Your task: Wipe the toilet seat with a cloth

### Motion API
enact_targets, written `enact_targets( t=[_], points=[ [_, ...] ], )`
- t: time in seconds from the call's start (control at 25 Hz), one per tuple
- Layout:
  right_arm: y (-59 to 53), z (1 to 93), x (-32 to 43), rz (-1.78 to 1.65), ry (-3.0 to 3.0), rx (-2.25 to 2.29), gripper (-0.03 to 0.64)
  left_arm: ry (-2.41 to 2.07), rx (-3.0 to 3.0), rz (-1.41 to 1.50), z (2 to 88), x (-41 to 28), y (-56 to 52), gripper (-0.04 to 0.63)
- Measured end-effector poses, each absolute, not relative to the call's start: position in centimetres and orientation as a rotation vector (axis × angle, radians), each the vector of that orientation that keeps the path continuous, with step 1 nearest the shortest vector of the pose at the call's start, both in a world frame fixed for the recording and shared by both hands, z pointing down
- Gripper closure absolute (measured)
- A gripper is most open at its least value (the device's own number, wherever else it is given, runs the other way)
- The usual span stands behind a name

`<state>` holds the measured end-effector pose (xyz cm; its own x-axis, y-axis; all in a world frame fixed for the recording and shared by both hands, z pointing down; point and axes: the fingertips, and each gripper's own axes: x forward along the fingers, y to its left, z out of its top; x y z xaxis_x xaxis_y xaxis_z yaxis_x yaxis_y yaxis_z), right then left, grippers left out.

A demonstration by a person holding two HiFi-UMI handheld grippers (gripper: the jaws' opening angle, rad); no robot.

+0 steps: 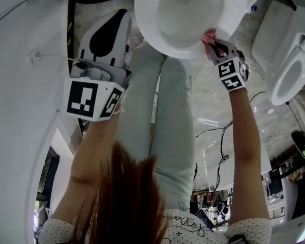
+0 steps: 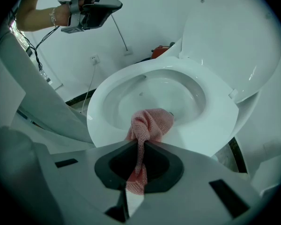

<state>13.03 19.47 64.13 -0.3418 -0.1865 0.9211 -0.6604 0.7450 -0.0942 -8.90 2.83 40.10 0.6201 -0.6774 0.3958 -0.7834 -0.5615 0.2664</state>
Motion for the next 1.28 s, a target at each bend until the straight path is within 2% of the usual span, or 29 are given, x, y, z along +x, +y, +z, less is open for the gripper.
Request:
enact_targets(
  t=[1.28],
  points=[
    [23.4,64.0,6.4,0.538,-1.948,0.492,0.584,-1.227,2.396,0.33,40.0,-11.6,3.9,0.59]
  ],
)
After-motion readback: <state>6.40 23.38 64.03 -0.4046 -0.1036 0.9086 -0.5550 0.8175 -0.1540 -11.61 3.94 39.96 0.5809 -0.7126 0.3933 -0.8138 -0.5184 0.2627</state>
